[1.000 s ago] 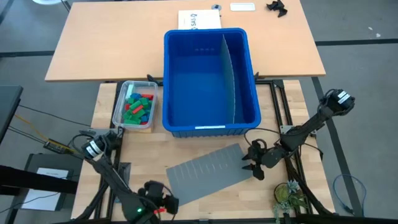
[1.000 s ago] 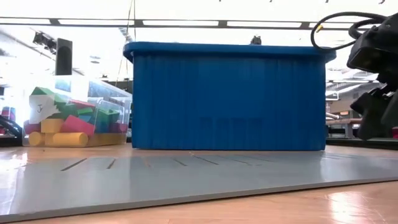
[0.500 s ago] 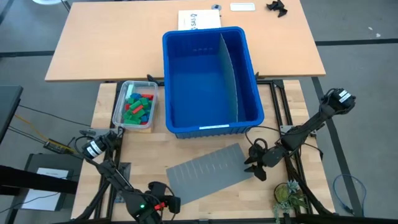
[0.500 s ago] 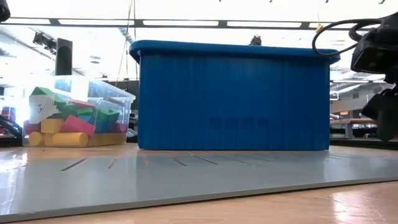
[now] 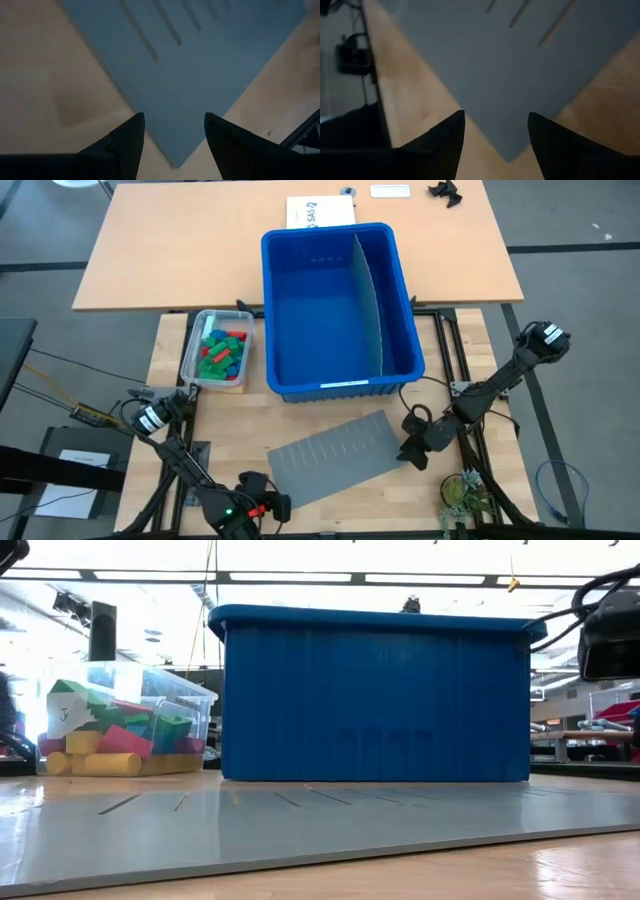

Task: Sort blocks
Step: Assemble the blue bin using bin divider

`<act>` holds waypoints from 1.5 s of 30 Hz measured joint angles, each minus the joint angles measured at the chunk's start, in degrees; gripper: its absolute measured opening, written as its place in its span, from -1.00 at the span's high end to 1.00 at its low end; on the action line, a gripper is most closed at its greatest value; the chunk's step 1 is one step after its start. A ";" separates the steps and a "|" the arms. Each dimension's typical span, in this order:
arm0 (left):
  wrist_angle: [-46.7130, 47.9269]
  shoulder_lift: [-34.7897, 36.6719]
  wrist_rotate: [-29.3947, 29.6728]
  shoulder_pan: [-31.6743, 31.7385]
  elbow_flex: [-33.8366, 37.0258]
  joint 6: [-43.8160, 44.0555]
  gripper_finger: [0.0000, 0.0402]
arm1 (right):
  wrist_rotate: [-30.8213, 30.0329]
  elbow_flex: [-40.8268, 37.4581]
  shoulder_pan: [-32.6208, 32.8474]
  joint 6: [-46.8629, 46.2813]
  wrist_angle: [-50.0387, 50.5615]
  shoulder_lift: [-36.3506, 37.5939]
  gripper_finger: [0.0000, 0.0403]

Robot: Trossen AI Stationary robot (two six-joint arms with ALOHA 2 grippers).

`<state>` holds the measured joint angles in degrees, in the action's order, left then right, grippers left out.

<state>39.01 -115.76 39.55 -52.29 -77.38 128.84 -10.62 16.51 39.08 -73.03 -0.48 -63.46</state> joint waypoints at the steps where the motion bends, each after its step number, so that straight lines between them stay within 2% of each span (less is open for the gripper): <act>1: 0.29 -0.06 1.66 0.00 0.00 -1.03 -0.09 | -0.76 0.00 0.16 -1.04 0.79 0.02 -0.11; 4: -0.32 -0.11 5.58 -0.04 -0.03 -2.57 -0.09 | -1.27 0.00 0.18 -2.89 1.82 0.02 -0.13; 6: -0.10 -0.11 5.07 -0.03 -0.07 -2.55 -0.09 | -0.62 0.00 0.18 -2.93 2.13 0.24 -0.13; 11: 2.64 -0.11 -0.75 -0.28 -0.04 3.38 -0.09 | -1.35 0.02 -0.51 -3.90 8.21 3.17 -0.13; 15: 1.06 -0.11 -4.28 0.01 -0.06 3.63 -0.09 | -2.72 0.02 -1.54 -5.00 12.25 5.47 -0.13; 20: 3.04 -0.09 -11.61 1.58 -0.05 3.55 -0.09 | -2.83 0.02 -4.07 -5.03 14.20 4.97 -0.13; 23: 0.81 0.56 -11.14 2.43 1.93 3.44 -0.08 | -2.61 0.09 -5.44 -4.62 13.98 3.70 -0.13; 32: -14.76 1.50 -7.84 3.45 10.67 2.64 -0.08 | -2.92 0.33 -6.21 -3.89 11.62 -0.49 -0.13; 39: -17.72 1.53 -8.20 4.61 12.40 2.34 -0.08 | -4.03 0.24 -6.26 -5.35 8.46 -2.61 -0.13; 45: -19.11 1.07 -7.92 5.38 12.54 2.10 -0.08 | -5.32 0.26 -6.24 -6.25 0.83 -8.03 -0.13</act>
<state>19.90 -114.69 31.63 -46.91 -64.85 130.94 -15.94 16.78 32.84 -79.29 0.35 -71.49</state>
